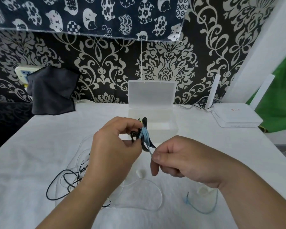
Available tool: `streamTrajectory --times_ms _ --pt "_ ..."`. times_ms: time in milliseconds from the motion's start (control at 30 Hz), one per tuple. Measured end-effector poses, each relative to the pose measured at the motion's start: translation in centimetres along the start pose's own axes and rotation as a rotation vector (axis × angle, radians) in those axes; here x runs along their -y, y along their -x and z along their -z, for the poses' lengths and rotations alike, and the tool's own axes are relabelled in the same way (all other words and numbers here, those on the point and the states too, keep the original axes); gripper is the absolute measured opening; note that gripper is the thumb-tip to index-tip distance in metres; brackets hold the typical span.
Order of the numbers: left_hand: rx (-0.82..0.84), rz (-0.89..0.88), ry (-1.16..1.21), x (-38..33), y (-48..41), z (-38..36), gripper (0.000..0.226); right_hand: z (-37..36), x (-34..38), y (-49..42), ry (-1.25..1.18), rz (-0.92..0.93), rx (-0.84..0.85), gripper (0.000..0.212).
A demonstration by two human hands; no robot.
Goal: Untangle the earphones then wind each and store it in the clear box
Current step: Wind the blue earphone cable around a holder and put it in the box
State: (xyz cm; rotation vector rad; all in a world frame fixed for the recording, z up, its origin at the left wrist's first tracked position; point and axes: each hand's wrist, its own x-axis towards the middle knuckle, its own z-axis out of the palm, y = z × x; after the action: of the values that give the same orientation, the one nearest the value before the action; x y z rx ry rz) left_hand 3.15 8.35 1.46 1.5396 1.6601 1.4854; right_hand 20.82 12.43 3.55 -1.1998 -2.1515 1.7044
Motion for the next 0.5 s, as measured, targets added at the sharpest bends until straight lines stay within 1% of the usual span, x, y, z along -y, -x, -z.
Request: streamTrajectory --times_ms 100,167,267,333,400,500 --pt "0.019 -0.007 -0.022 0.0 0.3 -0.3 0.045 0.0 0.1 -0.1 -0.020 0.028 0.002 0.036" --pt "0.042 -0.032 -0.051 0.0 0.2 -0.2 0.043 0.2 0.1 0.0 -0.039 0.067 -0.045 0.035" --pt "0.139 -0.111 -0.108 0.4 0.0 0.1 0.042 0.6 0.5 0.2 -0.126 0.175 -0.182 0.028" --pt "0.221 -0.135 -0.109 0.5 0.0 0.2 0.043 1.0 0.6 0.4 -0.165 0.222 -0.281 0.027" --pt "0.289 -0.120 -0.043 0.4 0.1 0.2 0.042 1.2 0.6 0.4 -0.094 0.223 -0.413 0.028" --pt "0.383 -0.043 0.133 0.3 0.2 0.1 0.038 1.4 0.2 0.2 0.017 0.198 -0.590 0.031"
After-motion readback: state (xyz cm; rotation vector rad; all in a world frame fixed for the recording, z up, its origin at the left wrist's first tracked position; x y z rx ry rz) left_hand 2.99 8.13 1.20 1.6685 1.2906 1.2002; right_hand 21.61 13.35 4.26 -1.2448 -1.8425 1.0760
